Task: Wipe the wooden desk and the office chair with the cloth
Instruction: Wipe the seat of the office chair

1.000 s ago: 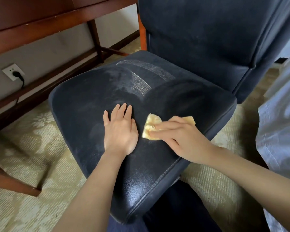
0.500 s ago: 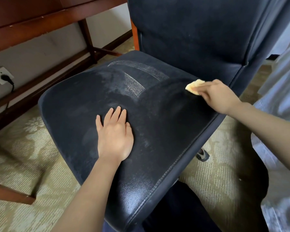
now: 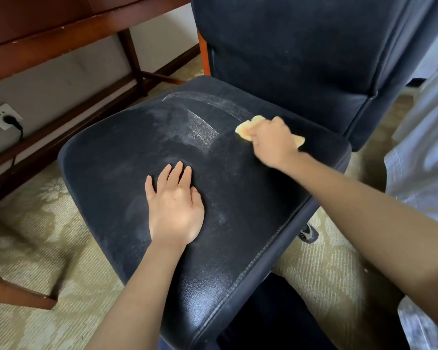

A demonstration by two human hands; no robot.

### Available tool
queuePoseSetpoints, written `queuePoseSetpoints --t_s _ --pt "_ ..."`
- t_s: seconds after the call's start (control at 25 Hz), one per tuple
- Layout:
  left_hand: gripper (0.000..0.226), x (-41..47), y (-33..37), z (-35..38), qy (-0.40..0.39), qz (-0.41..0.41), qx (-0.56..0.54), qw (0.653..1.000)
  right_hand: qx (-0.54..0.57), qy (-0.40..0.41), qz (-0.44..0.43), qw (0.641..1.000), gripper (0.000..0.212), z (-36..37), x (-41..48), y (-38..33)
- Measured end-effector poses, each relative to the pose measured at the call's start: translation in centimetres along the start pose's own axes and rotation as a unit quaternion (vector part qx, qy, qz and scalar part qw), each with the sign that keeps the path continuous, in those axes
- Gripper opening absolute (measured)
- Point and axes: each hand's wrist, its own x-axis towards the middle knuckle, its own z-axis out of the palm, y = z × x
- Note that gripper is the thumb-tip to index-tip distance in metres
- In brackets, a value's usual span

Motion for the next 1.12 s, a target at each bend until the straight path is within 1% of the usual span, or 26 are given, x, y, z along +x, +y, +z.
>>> queuePoseSetpoints --t_s 0.08,0.16,0.28,0.4,0.52,0.64,0.72,0.84,0.92,1.0,1.12 --pt "0.049 0.0 0.0 -0.1 0.001 0.001 0.0 1.0 -0.017 0.014 -0.085 0.996 0.028 -0.3 -3.0 -2.5" --pt "0.048 -0.1 0.0 -0.1 0.001 0.003 -0.005 1.0 -0.003 0.029 -0.161 0.986 0.027 -0.7 -6.5 -4.0" --pt "0.048 -0.1 -0.1 -0.2 -0.001 0.004 -0.012 1.0 0.06 0.012 -0.267 0.962 0.037 -1.2 -11.1 -4.1" --pt "0.048 -0.1 -0.2 -0.1 -0.005 0.004 -0.01 1.0 0.109 -0.021 -0.322 0.94 0.035 -2.4 -14.0 -2.3" --pt "0.048 0.0 -0.4 -0.1 -0.009 0.006 -0.007 1.0 0.132 0.022 -0.328 0.935 0.032 -2.6 -15.4 0.4" --pt "0.048 -0.1 -0.5 -0.1 -0.006 0.007 -0.006 1.0 0.118 0.045 -0.303 0.944 0.033 -2.3 -14.8 3.1" --pt "0.048 -0.1 -0.5 0.0 -0.003 0.005 -0.008 1.0 0.118 0.054 -0.251 0.959 0.034 -1.9 -13.1 5.6" --pt "0.047 0.1 -0.3 0.0 -0.002 0.008 -0.012 1.0 0.099 0.085 -0.126 0.983 0.033 -0.9 -9.4 10.7" --pt "0.047 0.1 -0.2 0.1 0.0 0.007 -0.013 1.0 0.081 0.096 -0.032 0.992 0.031 -0.2 -7.2 14.1" --pt "0.047 0.1 -0.1 0.1 -0.001 0.004 -0.015 1.0 0.074 0.103 0.051 0.991 0.03 0.6 -5.7 16.2" --pt "0.048 0.2 0.0 0.1 0.003 0.002 -0.016 1.0 0.091 0.153 0.164 0.97 0.031 1.7 -4.8 15.2"
